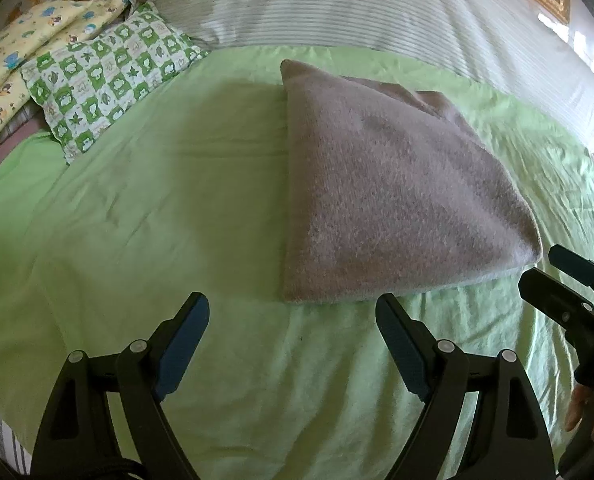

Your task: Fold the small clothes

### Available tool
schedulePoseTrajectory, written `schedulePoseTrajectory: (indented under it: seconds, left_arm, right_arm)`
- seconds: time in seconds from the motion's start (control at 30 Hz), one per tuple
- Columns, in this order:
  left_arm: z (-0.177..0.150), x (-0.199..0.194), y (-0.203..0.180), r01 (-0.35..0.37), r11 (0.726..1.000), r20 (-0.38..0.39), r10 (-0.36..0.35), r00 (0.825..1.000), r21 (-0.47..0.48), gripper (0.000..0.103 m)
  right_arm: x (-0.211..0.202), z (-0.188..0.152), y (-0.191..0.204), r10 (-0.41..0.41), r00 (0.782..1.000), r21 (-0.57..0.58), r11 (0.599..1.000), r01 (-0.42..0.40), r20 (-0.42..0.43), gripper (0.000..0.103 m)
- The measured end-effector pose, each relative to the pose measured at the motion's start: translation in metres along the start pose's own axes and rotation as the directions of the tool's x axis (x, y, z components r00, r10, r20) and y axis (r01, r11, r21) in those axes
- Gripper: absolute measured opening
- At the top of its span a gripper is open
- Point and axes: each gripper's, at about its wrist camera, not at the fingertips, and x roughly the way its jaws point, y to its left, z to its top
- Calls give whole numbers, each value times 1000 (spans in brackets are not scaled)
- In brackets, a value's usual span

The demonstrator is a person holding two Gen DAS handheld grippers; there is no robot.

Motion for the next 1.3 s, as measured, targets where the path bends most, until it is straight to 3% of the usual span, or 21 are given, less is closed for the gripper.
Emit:
schedulePoseTrajectory:
  seconds: [1.3]
  left_arm:
    - [2, -12, -15, 6, 1000, 24, -7, 1000, 21, 86]
  right_arm:
    - [-12, 10, -2, -3, 999, 5, 1000, 3, 35, 91]
